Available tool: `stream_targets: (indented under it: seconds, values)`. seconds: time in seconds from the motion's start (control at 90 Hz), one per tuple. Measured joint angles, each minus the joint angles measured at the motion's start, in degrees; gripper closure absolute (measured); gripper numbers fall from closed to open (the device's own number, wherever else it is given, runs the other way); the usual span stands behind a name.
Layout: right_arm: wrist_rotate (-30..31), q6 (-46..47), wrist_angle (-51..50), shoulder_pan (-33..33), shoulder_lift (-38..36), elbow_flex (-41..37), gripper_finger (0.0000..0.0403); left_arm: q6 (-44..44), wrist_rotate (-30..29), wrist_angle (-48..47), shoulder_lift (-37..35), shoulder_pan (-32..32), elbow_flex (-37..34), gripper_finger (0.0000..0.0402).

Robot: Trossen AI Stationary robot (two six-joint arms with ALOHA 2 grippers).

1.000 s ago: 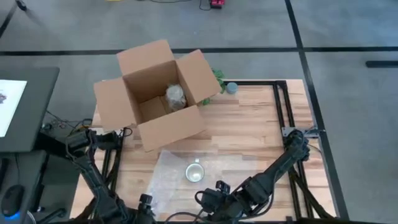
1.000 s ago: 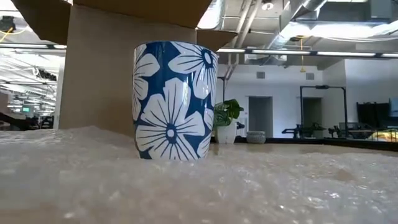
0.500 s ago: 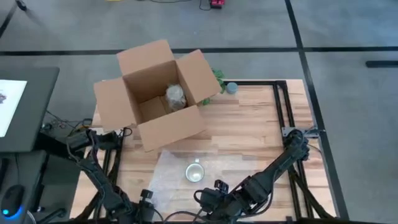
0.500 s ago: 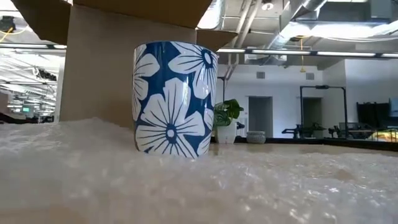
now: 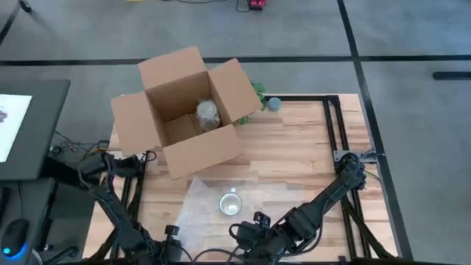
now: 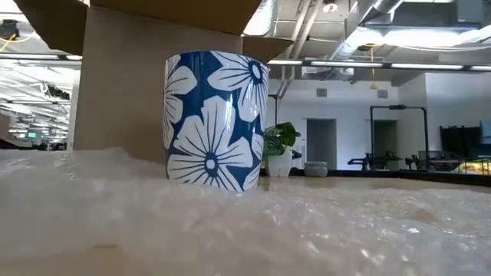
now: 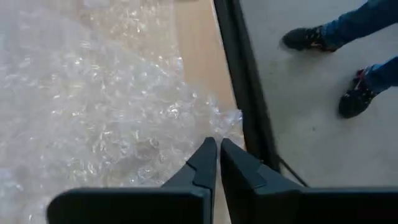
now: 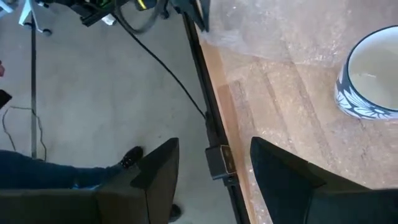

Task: Wrap mug
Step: Wrap the blue mug with the bubble wrap

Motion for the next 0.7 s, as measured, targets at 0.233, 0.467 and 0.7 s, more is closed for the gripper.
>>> stream_targets:
  seconds: [0.233, 0.467, 0.7]
  values:
    - [0.0, -0.2, 0.0, -0.3, 0.0, 0.0, 0.0216, -13.9, -14.4, -6.8, -4.6, -2.9, 0.3, 0.0401]
    - [0.0, 0.9, -0.3, -0.5, -0.9, 0.0, 0.0216, -23.4, -30.7, -8.8, -8.5, -4.0, 0.3, 0.0402]
    - [6.5, 4.7, -0.5, 0.8, -3.9, 0.0, 0.0216, -12.7, -44.8, 4.5, -12.5, 0.8, 0.3, 0.0402]
